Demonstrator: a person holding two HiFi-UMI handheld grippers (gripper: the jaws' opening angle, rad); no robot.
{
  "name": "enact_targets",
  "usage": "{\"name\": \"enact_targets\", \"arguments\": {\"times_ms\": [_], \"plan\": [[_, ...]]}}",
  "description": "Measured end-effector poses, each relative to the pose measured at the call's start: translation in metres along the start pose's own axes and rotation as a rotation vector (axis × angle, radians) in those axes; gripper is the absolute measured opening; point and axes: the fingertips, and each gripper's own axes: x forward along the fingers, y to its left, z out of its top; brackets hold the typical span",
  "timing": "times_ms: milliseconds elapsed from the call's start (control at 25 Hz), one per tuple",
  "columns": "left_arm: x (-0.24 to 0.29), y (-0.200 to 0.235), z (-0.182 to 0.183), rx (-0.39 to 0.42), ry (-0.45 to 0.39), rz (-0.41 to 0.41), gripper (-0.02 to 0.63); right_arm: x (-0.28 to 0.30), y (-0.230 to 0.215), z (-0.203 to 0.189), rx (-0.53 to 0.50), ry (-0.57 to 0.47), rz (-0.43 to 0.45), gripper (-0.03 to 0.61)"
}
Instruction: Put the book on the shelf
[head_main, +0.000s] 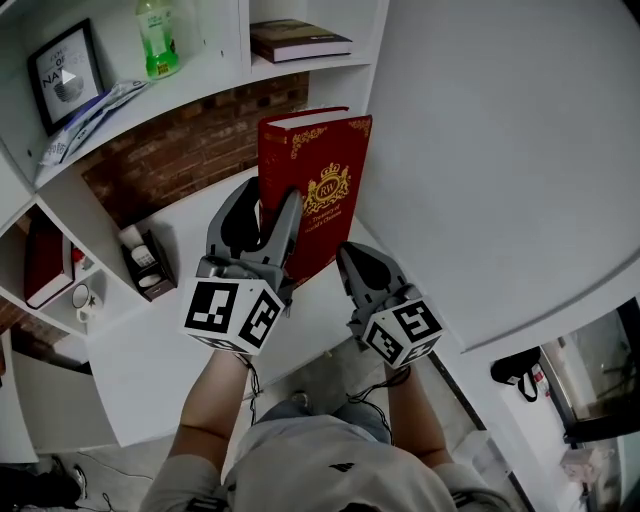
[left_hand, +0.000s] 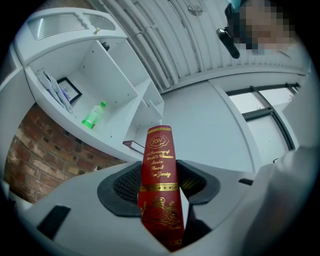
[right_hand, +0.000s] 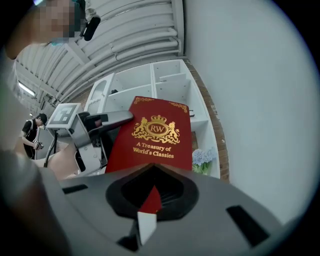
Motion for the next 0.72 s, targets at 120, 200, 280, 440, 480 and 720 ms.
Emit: {"name": "enact_targets", "arguments": {"times_ms": [120,200,280,440,480,720], "plan": [[0.008,0.001,0.006,0.005,-0.014,0.025,0.222,0.009,-0.004,0.001,-0.001,0.015,0.027,0.011],[0.015,0.004,0.013,0.011,-0.025,0.057,0.222,0.018,-0.009,0.006,0.004,0.029,0.051,0.011],[0.022,0.005,0.017,0.029,-0.038,0.090,0.222,0.024,-0.017,0.010,0.015,0.044,0.074,0.011],[0.032,0.000,0.021,0.064,-0.065,0.153,0.222,0.033,-0.039,0.018,0.035,0.071,0.124,0.011],[0.036,-0.001,0.023,0.071,-0.073,0.169,0.222,0.035,-0.045,0.022,0.039,0.074,0.140,0.011],[0.061,-0.008,0.034,0.107,-0.116,0.287,0.222,0.058,-0.080,0.046,0.032,0.095,0.255,0.012]]}}
